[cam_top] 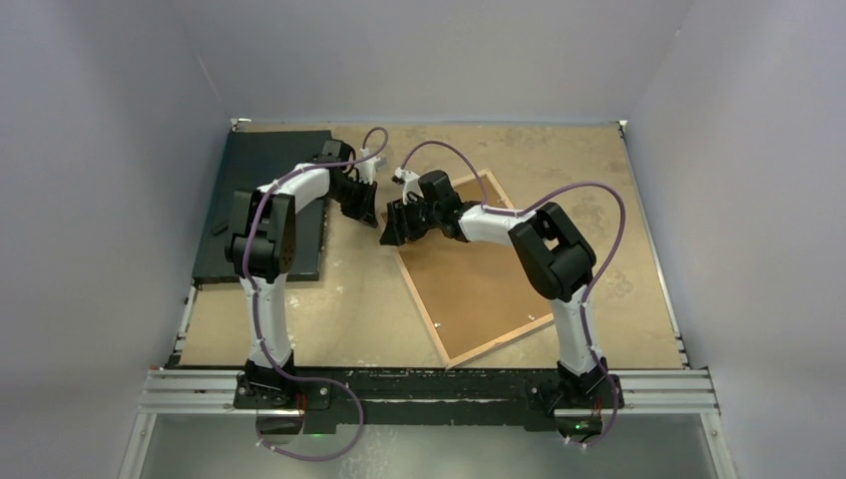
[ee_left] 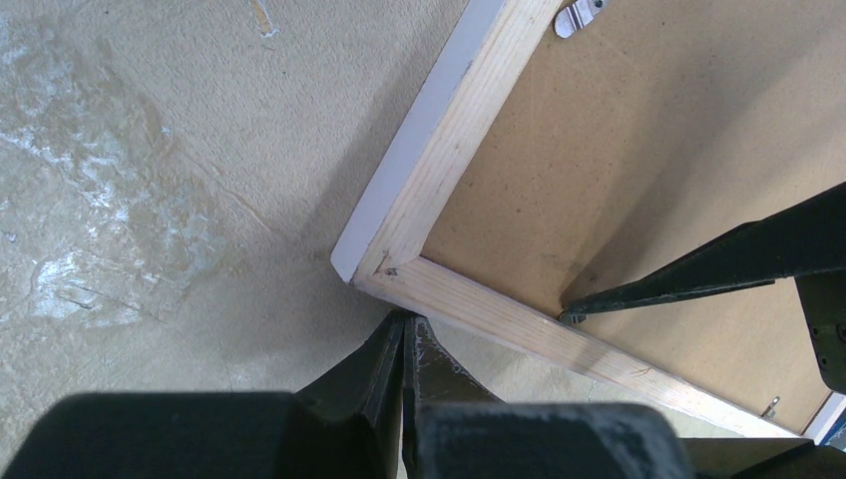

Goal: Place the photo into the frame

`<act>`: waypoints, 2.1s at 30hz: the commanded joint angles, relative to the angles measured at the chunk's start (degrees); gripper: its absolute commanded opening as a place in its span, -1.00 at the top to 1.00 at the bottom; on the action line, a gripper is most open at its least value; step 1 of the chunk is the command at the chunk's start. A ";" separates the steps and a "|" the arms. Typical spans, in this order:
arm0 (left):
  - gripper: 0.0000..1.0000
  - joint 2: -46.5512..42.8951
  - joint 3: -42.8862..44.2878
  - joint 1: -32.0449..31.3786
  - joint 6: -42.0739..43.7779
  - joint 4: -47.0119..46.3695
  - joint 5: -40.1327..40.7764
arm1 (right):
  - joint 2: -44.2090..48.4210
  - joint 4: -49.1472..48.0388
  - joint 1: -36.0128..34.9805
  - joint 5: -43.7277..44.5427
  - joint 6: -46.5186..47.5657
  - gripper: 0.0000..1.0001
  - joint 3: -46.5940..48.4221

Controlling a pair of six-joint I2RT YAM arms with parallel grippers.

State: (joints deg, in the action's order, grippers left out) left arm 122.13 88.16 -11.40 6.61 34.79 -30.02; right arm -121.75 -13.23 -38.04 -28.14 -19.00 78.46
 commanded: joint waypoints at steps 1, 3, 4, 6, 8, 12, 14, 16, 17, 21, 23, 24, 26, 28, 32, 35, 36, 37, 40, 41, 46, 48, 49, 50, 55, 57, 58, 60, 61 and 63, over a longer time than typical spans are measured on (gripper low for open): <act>1.00 -2.07 -0.23 -0.31 0.23 0.35 0.21 | 1.95 1.14 -0.87 -1.12 0.46 -0.08 -0.86; 1.00 -2.07 -0.18 -0.30 0.22 0.33 0.23 | 2.06 1.31 -0.96 -0.81 0.46 -0.05 -0.86; 1.00 -2.19 -0.14 -0.34 0.21 0.37 0.23 | 2.13 1.35 -0.98 -0.78 0.55 -0.04 -0.86; 1.00 -2.16 -0.09 -0.35 0.19 0.37 0.26 | 2.30 1.38 -0.98 -0.71 0.67 -0.04 -0.86; 1.00 -2.15 -0.09 -0.29 0.15 0.37 0.23 | 2.37 1.62 -1.06 -0.84 0.70 -0.03 -0.90; 1.00 -2.11 -0.01 -0.29 0.06 0.36 0.26 | 2.76 1.74 -1.25 -0.77 0.90 -0.01 -1.24; 1.00 -1.99 0.08 -0.30 -0.06 0.36 0.31 | 3.04 1.99 -1.25 -0.68 0.94 0.00 -1.41; 1.00 -1.99 0.17 -0.30 -0.02 0.37 0.31 | 3.49 2.16 -1.32 -0.69 0.87 0.01 -1.74; 1.00 -2.00 0.21 -0.31 -0.12 0.37 0.30 | 3.80 2.16 -1.37 -0.54 0.87 0.02 -1.93; 1.00 -2.07 0.26 -0.29 -0.11 0.37 0.44 | 4.56 2.62 -1.35 0.60 0.91 0.02 -2.25; 1.00 -2.14 0.26 -0.29 -0.11 0.35 0.49 | 4.84 2.65 -1.34 0.95 1.05 0.02 -2.30; 1.00 -2.20 0.26 -0.29 -0.11 0.37 0.55 | 4.81 2.68 -1.33 0.98 1.02 0.00 -2.24; 1.00 -2.16 0.34 -0.32 -0.11 0.46 0.57 | 4.42 3.15 -1.33 0.93 1.02 -0.01 -1.66; 1.00 -2.24 0.27 -0.29 -0.11 0.46 0.45 | 3.93 3.47 -1.33 0.91 1.05 -0.02 -1.05; 1.00 -2.63 0.90 -0.35 -0.06 1.14 -0.06 | 4.01 3.70 -1.37 1.09 1.29 -0.16 -0.36; 1.00 -3.21 2.87 -0.17 0.76 3.46 -0.39 | 5.77 5.49 -1.08 1.42 0.20 -0.32 1.23; 1.00 -3.54 3.61 -0.06 1.08 4.21 -0.39 | 6.73 5.58 -0.84 2.59 -0.46 -0.40 1.45; 1.00 -3.89 4.46 0.11 1.45 4.96 -0.40 | 7.82 5.54 -0.39 3.73 -1.47 -0.47 1.59; 0.98 -4.71 7.15 0.81 2.26 6.59 0.23 | 11.18 4.22 2.93 5.99 -6.19 -0.64 0.29; 0.94 -4.97 7.88 0.97 2.36 6.68 0.47 | 12.22 3.32 4.45 6.02 -8.17 -0.67 -0.84; 0.69 -4.02 11.65 1.09 1.10 4.64 0.31 | 17.10 -2.33 11.25 5.22 -16.14 -0.72 -8.81; 0.64 -1.57 13.33 0.99 -0.68 2.61 -1.29 | 17.14 -1.99 11.79 6.15 -16.42 -0.71 -9.96; 0.61 -0.07 14.39 0.92 -1.46 2.23 -2.26 | 16.90 -1.94 11.91 6.13 -16.46 -0.70 -10.24; 0.60 1.41 15.68 0.72 -2.09 2.06 -3.08 | 16.69 -1.92 11.93 6.05 -16.56 -0.69 -10.47; 0.59 6.49 18.87 -0.94 -3.70 0.26 -5.48 | 16.42 -2.04 12.26 7.19 -17.89 -0.68 -12.54; 0.61 7.55 19.20 -1.48 -3.90 -0.44 -5.22 | 16.45 -2.75 12.33 6.61 -18.73 -0.68 -13.44; 0.62 8.01 19.17 -1.66 -4.04 -0.84 -5.12 | 16.46 -3.33 12.36 6.19 -19.15 -0.68 -14.02; 0.66 8.90 19.14 -1.99 -4.07 -1.35 -4.33 | 16.30 -4.77 12.36 5.28 -20.51 -0.67 -15.40; 0.69 9.28 19.10 -2.12 -4.11 -1.57 -3.84 | 16.17 -5.41 12.32 4.96 -21.10 -0.67 -16.09; 0.72 9.63 18.31 -2.14 -4.27 -2.61 -3.17 | 15.87 -6.99 12.33 4.37 -22.36 -0.66 -17.34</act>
State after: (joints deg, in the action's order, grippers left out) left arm 131.61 105.43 -13.15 3.46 35.20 -33.34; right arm -106.24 -15.75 -25.91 -22.24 -37.98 63.13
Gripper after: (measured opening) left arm 0.155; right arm 0.837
